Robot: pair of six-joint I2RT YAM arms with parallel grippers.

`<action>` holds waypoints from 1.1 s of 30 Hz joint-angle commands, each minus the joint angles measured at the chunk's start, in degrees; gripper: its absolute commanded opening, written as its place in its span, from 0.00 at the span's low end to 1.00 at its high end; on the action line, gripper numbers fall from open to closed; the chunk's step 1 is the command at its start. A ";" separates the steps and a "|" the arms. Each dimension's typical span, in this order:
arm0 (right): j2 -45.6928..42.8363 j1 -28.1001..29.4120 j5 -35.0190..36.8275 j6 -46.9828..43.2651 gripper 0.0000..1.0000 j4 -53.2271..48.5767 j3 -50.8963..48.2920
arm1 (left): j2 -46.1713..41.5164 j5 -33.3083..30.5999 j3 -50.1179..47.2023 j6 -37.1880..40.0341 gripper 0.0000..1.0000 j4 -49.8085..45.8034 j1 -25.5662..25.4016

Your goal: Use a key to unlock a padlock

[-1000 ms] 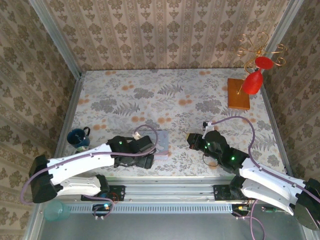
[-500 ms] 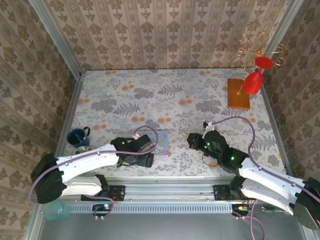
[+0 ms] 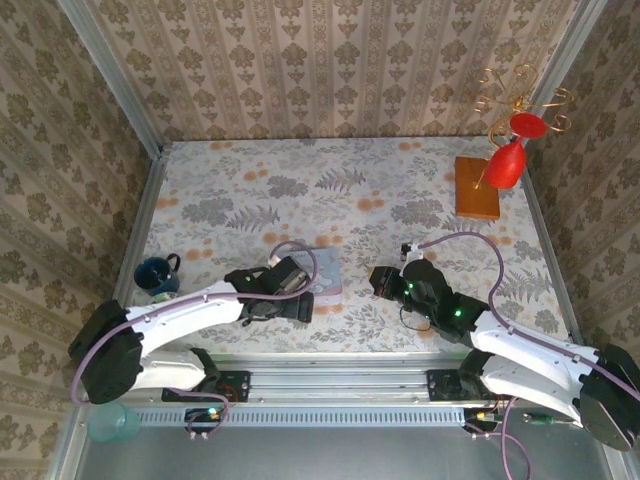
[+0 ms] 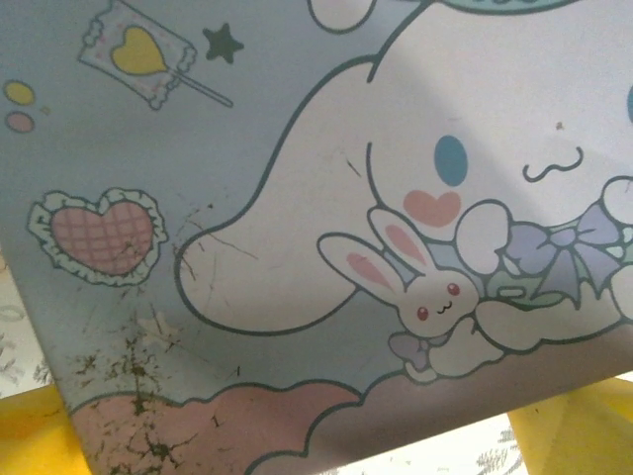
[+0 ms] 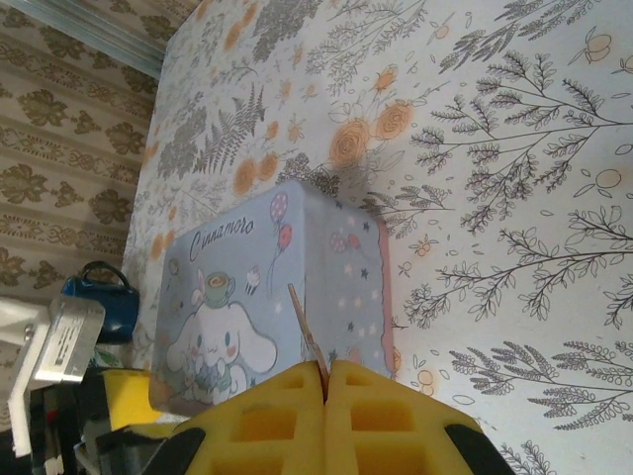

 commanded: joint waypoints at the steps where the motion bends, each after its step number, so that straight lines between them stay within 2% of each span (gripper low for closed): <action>1: 0.05 -0.01 0.11 -0.17 0.00 -0.09 1.14 | 2.45 -0.23 1.80 2.60 0.91 5.66 1.87; 8: -0.20 0.00 -0.10 0.14 0.00 -0.80 0.70 | 9.09 -0.11 6.75 6.64 0.90 11.14 6.29; 13: -1.27 -0.02 0.19 0.28 0.00 -1.87 0.34 | 12.98 -2.29 11.18 8.79 0.90 11.98 9.62; 16: -1.10 0.03 0.32 0.28 0.00 -2.14 0.28 | 14.62 -0.90 13.25 9.54 0.90 12.14 11.09; 21: -0.83 0.05 -0.20 0.17 0.00 -2.36 0.50 | 10.61 -1.19 11.07 8.44 0.89 11.11 9.19; 25: -0.58 0.05 -0.28 0.14 0.00 -1.99 -0.15 | 1.20 -6.01 4.55 4.80 0.89 12.70 3.83; 29: 0.54 0.05 -0.85 -0.13 0.00 -1.65 -0.16 | -3.43 -5.51 -2.27 4.30 0.90 23.02 -0.88; 33: 1.19 0.16 -1.51 -0.17 0.00 -1.56 0.59 | -1.33 -3.01 -5.25 5.14 0.89 31.21 -1.47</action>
